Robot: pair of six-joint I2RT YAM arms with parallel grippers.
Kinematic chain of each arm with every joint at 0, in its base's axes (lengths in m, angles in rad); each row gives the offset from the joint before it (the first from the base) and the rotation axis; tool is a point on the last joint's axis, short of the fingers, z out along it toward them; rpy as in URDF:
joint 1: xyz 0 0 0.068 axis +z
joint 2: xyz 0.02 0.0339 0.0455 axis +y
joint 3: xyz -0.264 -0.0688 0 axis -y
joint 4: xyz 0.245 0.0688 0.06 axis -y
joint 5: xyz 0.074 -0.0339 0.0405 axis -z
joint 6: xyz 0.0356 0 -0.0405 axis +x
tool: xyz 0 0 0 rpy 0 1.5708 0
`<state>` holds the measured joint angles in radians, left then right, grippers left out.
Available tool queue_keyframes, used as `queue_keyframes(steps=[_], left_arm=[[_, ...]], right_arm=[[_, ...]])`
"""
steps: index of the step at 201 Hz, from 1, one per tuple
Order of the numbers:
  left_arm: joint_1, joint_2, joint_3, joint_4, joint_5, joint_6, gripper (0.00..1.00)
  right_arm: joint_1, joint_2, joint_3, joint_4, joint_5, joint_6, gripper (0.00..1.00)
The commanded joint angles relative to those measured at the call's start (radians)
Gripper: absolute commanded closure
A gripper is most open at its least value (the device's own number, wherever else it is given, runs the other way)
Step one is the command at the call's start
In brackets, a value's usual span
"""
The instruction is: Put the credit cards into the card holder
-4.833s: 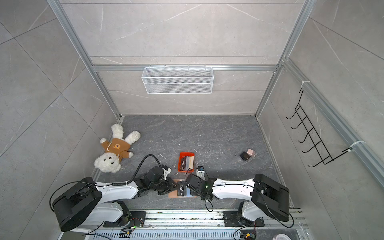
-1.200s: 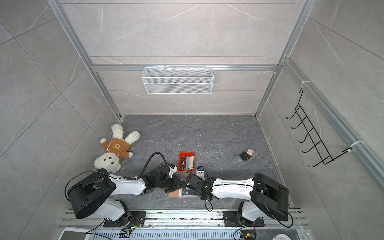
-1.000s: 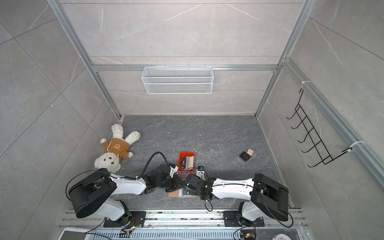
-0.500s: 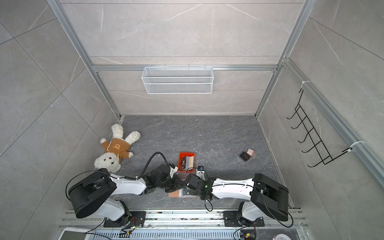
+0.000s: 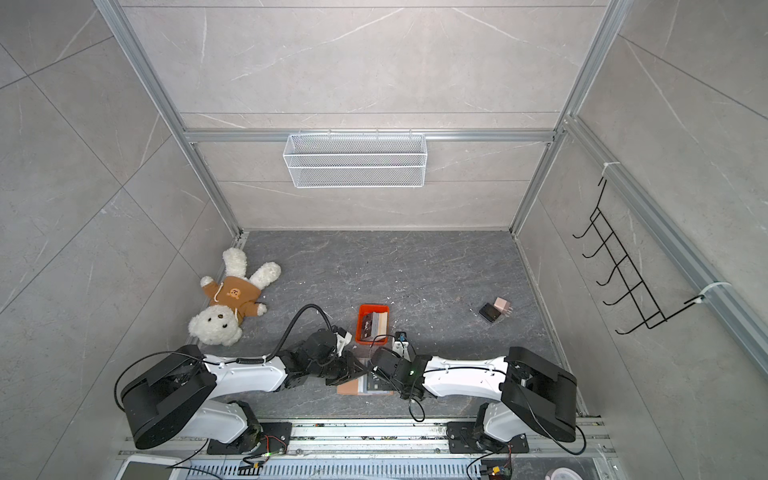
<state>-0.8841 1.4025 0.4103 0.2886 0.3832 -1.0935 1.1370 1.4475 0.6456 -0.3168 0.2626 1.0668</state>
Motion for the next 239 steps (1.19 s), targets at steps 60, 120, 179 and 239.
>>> queue_keyframes(steps=[60,120,179,239], left_arm=[[-0.031,-0.049,0.029,-0.053,-0.056,0.067,0.82],[-0.069,0.006,0.065,-0.064,-0.092,0.071,0.83],[-0.082,0.033,0.088,-0.080,-0.112,0.062,0.83],[-0.097,0.069,0.120,-0.115,-0.130,0.061,0.89]], right_arm=[[-0.004,-0.036,0.053,-0.091,0.069,-0.058,0.96],[-0.015,-0.156,-0.046,0.020,-0.001,-0.008,0.83],[-0.081,-0.217,-0.165,0.196,-0.123,0.009,0.80],[-0.126,-0.235,-0.228,0.297,-0.201,0.028,0.76]])
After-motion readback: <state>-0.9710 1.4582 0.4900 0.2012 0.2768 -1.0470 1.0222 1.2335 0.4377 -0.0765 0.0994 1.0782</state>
